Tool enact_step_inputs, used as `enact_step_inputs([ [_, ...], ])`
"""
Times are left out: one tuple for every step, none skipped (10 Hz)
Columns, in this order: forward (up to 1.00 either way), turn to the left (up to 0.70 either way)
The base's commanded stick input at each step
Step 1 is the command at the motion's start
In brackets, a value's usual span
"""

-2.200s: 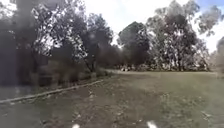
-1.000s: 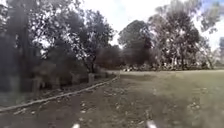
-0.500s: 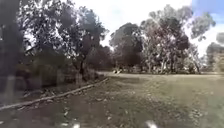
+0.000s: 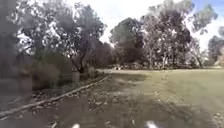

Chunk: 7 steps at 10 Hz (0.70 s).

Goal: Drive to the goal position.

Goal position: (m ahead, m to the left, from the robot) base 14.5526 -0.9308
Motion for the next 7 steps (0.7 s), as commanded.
enact_step_inputs([
  [0.7, 0.0],
  [0.7, 0.0],
  [0.7, 0.0],
  [0.7, -0.25],
  [0.7, -0.35],
  [0.7, -0.35],
  [0.7, -0.35],
])
